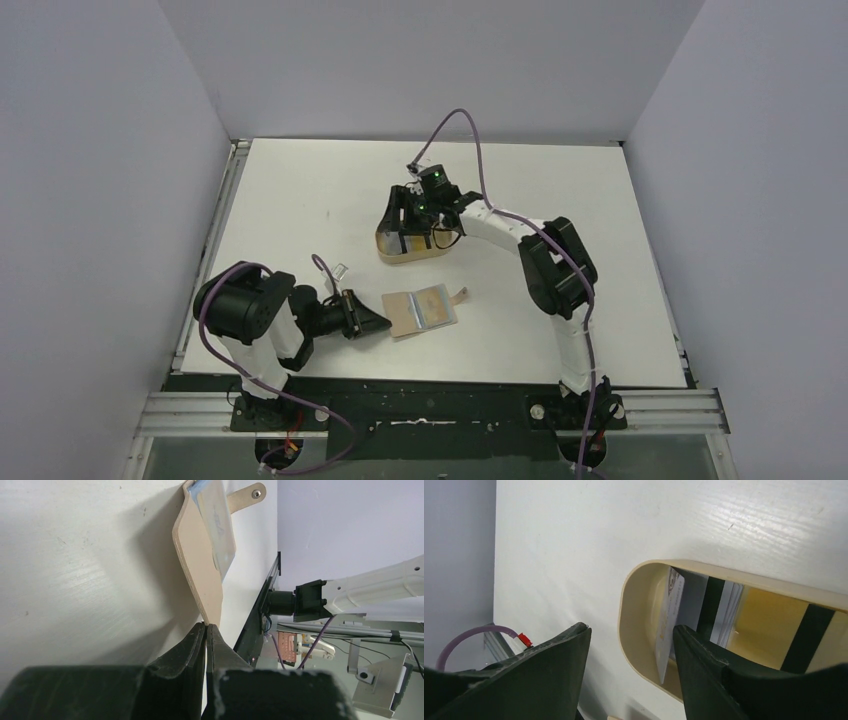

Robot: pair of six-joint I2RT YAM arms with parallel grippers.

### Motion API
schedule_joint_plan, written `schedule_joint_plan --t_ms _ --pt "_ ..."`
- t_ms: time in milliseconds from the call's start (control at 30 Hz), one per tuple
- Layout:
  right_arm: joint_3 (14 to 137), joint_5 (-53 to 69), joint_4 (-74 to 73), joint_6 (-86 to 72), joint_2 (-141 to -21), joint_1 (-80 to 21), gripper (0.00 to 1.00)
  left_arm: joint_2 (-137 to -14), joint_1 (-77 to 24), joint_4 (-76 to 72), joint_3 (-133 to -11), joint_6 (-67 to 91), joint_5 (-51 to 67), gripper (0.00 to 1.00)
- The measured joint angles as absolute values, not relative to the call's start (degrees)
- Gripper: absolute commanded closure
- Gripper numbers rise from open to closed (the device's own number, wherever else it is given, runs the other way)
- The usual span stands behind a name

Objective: Take the credit cards out of the card holder

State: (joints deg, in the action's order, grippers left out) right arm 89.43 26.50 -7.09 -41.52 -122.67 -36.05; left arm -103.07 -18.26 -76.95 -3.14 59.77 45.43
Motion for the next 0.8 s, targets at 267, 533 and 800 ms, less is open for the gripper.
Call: schedule_joint_plan --t_ms 267,533,800 --pt "90.9 17.9 -19.5 -31.5 -114.4 -36.0 0.25 -101.9 -18.3 -76.9 -3.5 60.6 45.4 1.00" --pt "64.9 11.1 -20.2 -27.2 -87.3 -36.0 0.23 -101.7 -18.3 -74.8 -6.0 60.6 45.1 1.00" --pt "46.1 11.0 -19.3 -27.5 -83.6 -34.3 0.22 -101.2 -18.2 -69.0 -9.4 58.8 44.8 1.00"
